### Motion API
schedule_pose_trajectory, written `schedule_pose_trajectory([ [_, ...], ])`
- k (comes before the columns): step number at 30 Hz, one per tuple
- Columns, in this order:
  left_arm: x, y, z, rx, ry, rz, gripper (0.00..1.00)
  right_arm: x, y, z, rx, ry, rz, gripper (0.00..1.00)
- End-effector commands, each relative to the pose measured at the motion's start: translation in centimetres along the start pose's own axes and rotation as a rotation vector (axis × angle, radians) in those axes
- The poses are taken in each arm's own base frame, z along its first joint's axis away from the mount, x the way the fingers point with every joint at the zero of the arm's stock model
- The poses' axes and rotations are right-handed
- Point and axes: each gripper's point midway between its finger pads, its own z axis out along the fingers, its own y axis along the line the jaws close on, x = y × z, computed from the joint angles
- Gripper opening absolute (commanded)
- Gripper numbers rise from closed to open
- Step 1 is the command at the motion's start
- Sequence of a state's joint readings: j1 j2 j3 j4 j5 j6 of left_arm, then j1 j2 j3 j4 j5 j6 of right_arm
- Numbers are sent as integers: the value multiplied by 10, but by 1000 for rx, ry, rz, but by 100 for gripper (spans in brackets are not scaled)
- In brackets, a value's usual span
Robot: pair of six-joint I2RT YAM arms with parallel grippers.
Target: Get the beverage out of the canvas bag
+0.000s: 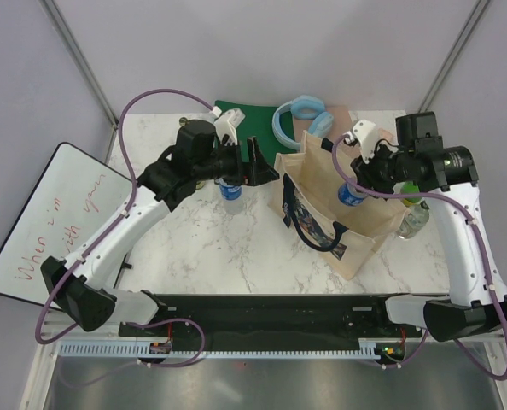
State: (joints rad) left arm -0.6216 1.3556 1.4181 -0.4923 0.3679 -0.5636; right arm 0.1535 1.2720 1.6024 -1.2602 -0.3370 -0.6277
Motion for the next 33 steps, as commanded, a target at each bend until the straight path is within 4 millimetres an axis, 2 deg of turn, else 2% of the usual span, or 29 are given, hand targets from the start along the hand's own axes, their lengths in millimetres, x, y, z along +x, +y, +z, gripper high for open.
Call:
schedule_pose_trajectory([
  [1,-20,-6,-22,-23,-106,92,87,-82,-16,-43,77,-284,-75,0],
  [4,-31,-4,-31,-54,-156,128,87,-121,-20,-68,87,-400,-101,0],
  [5,-33,-5,-34,-61,-167,139,87,-138,-20,-85,101,-459,-126,0],
  [6,-37,-6,-37,-64,-182,150,87,-147,-21,-85,84,-481,-130,0],
  [9,-47,-8,-48,-88,-222,182,87,-178,-9,-105,23,-613,-156,0],
  [15,-60,-7,-81,-152,-321,230,87,-222,11,-137,-86,-808,-180,0],
  [18,-63,-5,-97,-187,-362,247,88,-235,24,-145,-160,-866,-173,0],
  [20,-65,-2,-104,-211,-385,255,87,-238,33,-144,-205,-871,-162,0],
  [23,-65,2,-114,-243,-413,259,88,-238,50,-132,-266,-853,-167,0],
  [25,-64,4,-121,-258,-424,258,88,-239,66,-128,-304,-848,-186,0],
  [29,-62,7,-127,-276,-435,254,88,-238,90,-115,-364,-814,-220,0],
  [31,-60,11,-129,-293,-439,251,88,-238,107,-109,-396,-802,-268,0],
  [32,-60,11,-133,-296,-445,249,88,-234,113,-100,-407,-773,-271,0],
  [33,-57,15,-133,-310,-444,245,88,-232,127,-96,-431,-766,-318,0],
])
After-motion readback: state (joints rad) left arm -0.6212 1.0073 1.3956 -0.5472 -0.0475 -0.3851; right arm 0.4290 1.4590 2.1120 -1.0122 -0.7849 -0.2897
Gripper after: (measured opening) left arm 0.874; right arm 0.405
